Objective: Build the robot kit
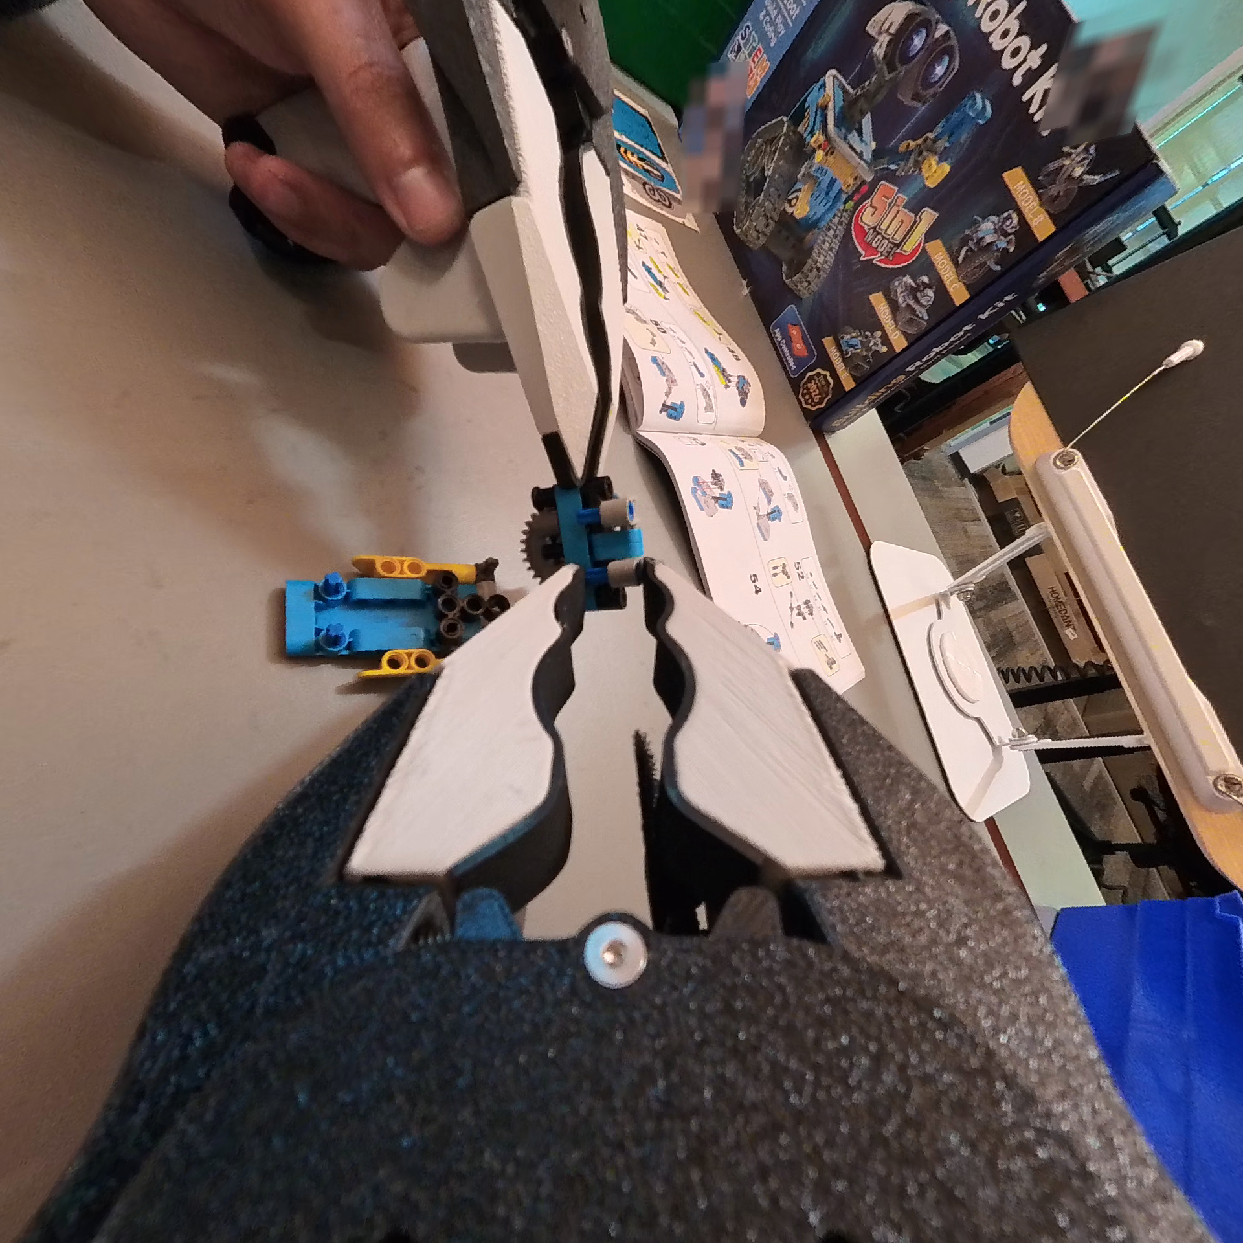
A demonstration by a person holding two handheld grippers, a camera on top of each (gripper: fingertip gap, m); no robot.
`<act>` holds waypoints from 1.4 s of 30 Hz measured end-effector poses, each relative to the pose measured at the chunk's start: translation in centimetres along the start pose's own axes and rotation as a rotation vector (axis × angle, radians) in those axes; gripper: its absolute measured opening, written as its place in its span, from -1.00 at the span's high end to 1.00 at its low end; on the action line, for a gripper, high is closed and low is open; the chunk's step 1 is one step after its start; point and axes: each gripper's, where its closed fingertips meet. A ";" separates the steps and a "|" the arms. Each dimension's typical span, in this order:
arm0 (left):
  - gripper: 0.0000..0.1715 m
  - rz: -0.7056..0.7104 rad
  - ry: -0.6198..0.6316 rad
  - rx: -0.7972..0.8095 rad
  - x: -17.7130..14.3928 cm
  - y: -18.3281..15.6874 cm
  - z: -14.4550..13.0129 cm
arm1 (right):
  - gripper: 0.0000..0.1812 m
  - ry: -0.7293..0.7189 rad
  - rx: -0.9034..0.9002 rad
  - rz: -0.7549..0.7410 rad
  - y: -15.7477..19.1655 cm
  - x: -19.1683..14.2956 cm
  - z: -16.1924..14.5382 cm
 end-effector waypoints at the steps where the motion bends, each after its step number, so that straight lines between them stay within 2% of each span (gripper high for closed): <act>1: 0.95 -0.001 0.000 0.002 0.0 0.0 0.0 | 0.81 0.002 0.000 0.000 0.0 0.0 0.0; 17: 1.00 0.000 -0.003 0.011 -0.1 -0.1 0.1 | 0.82 0.009 -0.035 -0.026 -0.3 0.0 -0.1; 19: 1.00 0.007 -0.040 -0.002 -0.7 0.3 0.7 | 0.82 0.005 -0.016 -0.021 -0.5 -0.1 -0.2; 22: 1.00 -0.040 -0.166 -0.066 -2.3 0.5 2.5 | 0.82 -0.018 0.040 -0.017 -1.3 -0.4 -0.2; 23: 0.99 -0.082 -0.214 -0.104 -2.9 0.4 3.2 | 0.83 -0.034 0.075 -0.008 -1.6 -0.6 -0.1; 25: 0.82 -0.153 -0.288 -0.178 -3.8 0.4 4.1 | 0.82 -0.083 0.165 0.018 -2.2 -1.1 0.4; 28: 0.63 -0.187 -0.338 -0.236 -4.3 0.7 4.7 | 0.82 -0.209 0.318 0.081 -3.3 -2.4 1.6; 30: 0.53 -0.231 -0.354 -0.263 -4.4 0.2 4.9 | 0.83 -0.318 0.402 0.150 -3.7 -3.6 2.7; 33: 0.28 -0.368 -0.350 -0.307 -4.1 -1.6 5.2 | 0.83 -0.462 0.458 0.217 -3.9 -5.2 4.5; 35: 0.19 -0.468 -0.332 -0.309 -3.8 -3.5 5.3 | 0.83 -0.526 0.478 0.260 -3.7 -5.9 5.4; 38: 0.25 -0.553 -0.293 -0.237 -3.4 -6.1 5.0 | 0.83 -0.609 0.516 0.327 -3.5 -6.6 6.2; 40: 0.40 -0.535 -0.278 -0.165 -3.1 -7.0 4.8 | 0.83 -0.659 0.537 0.402 -3.1 -6.9 6.7; 42: 0.50 -0.497 -0.284 -0.123 -3.0 -7.2 4.8 | 0.83 -0.645 0.551 0.445 -2.5 -6.6 6.6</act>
Point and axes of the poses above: each gripper's, where its closed fingertips meet, x out along the fingers, z out of its top, y = z × x across the jaws, and after that the axes turned 6 degrees about y, right-handed
